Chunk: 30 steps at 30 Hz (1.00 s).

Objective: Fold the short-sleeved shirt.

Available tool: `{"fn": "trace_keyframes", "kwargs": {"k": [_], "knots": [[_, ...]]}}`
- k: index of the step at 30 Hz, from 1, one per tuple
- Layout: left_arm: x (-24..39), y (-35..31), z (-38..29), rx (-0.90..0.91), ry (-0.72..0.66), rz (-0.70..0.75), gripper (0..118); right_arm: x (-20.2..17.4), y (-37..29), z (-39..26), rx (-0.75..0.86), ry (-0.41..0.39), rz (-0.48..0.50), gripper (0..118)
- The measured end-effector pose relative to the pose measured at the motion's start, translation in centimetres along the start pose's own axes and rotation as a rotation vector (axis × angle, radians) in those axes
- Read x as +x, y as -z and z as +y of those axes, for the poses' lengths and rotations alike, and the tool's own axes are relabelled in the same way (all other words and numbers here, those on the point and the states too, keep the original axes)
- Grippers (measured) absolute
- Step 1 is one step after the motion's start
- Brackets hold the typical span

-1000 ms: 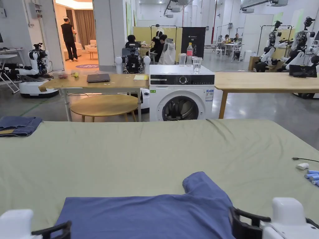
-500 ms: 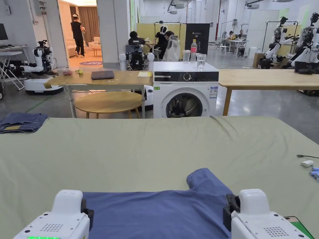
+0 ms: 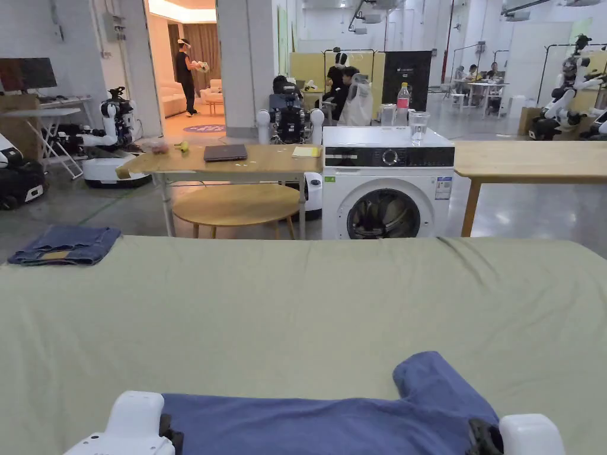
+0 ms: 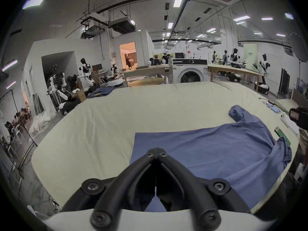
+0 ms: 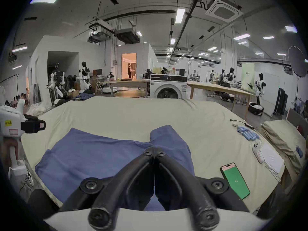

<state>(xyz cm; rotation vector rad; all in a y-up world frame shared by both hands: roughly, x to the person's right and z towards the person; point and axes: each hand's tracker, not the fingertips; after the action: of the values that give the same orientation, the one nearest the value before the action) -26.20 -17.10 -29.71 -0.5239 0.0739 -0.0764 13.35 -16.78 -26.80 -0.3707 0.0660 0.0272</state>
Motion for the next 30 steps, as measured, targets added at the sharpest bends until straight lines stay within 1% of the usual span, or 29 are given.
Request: {"fn": "trace_keyframes", "kwargs": {"k": [2,3,4,5,6,7,8,9,12,14,17,18,19,20,21,22,23,24,25,26,27,28,30], "knots": [[-1.0,2.4,0.5,-0.016,-0.012,0.021,0,0.0,0.9,-0.1,-0.011,-0.005,0.002,0],[-1.6,3.9,0.8,-0.026,-0.008,0.038,8,0.1,1.4,-0.1,-0.019,-0.002,0.003,0],[-2.2,5.4,1.1,-0.041,-0.009,0.045,32,0.2,1.8,-0.2,-0.026,0.000,0.005,0],[-2.9,7.0,1.5,-0.056,-0.019,0.041,78,0.3,2.3,-0.3,-0.032,0.000,0.004,0],[-3.6,8.7,1.9,-0.082,-0.035,0.031,107,0.3,2.7,-0.4,-0.039,-0.001,0.001,0],[-4.1,10.4,2.3,-0.105,-0.036,0.035,117,0.4,3.1,-0.4,-0.044,-0.004,-0.001,0],[-4.6,12.2,2.6,-0.121,-0.035,0.045,118,0.5,3.6,-0.4,-0.052,-0.005,-0.005,0],[-5.0,13.9,2.9,-0.119,-0.039,0.052,118,0.7,4.1,-0.4,-0.061,-0.005,-0.005,0],[-6.0,19.5,3.1,-0.248,-0.050,0.082,118,1.4,5.8,-0.6,-0.098,-0.002,-0.021,0],[-6.0,22.4,2.8,-0.301,-0.055,0.072,118,2.0,7.1,-0.7,-0.125,-0.006,-0.036,0],[-5.0,25.7,2.2,-0.404,-0.004,0.066,117,3.5,9.5,-0.5,-0.176,-0.002,-0.057,0],[-4.5,25.8,1.9,-0.433,0.026,0.067,111,4.1,10.5,-0.3,-0.189,0.010,-0.063,0],[-4.2,25.7,1.8,-0.440,0.048,0.027,100,4.7,11.5,-0.1,-0.206,0.017,-0.075,0],[-3.9,24.7,2.1,-0.402,0.038,0.035,90,5.6,12.6,0.2,-0.230,0.038,-0.072,0],[-4.0,23.5,2.3,-0.387,0.038,0.012,74,6.5,14.0,0.5,-0.260,0.066,-0.068,0],[-3.9,22.9,2.5,-0.385,0.025,-0.025,46,7.3,15.3,0.7,-0.277,0.083,-0.063,3],[-3.6,22.0,2.6,-0.371,0.036,-0.007,9,8.2,17.0,1.0,-0.302,0.109,-0.051,31],[-3.5,20.9,2.8,-0.326,0.055,-0.013,0,8.9,18.7,1.2,-0.333,0.117,-0.052,70],[-3.3,20.0,3.1,-0.305,0.032,-0.025,0,9.5,20.3,1.2,-0.379,0.110,-0.066,105],[-3.2,19.2,3.3,-0.292,0.029,-0.034,0,9.9,22.1,1.0,-0.429,0.112,-0.067,118],[-3.0,18.6,3.5,-0.284,0.033,-0.038,0,10.3,23.2,0.7,-0.396,0.102,-0.090,118],[-2.9,18.1,3.6,-0.273,0.037,-0.038,0,10.0,24.0,0.2,-0.468,0.081,-0.088,118],[-3.0,17.6,3.9,-0.257,0.036,-0.043,0,9.6,25.8,-0.9,-0.545,0.047,-0.121,118]]}}
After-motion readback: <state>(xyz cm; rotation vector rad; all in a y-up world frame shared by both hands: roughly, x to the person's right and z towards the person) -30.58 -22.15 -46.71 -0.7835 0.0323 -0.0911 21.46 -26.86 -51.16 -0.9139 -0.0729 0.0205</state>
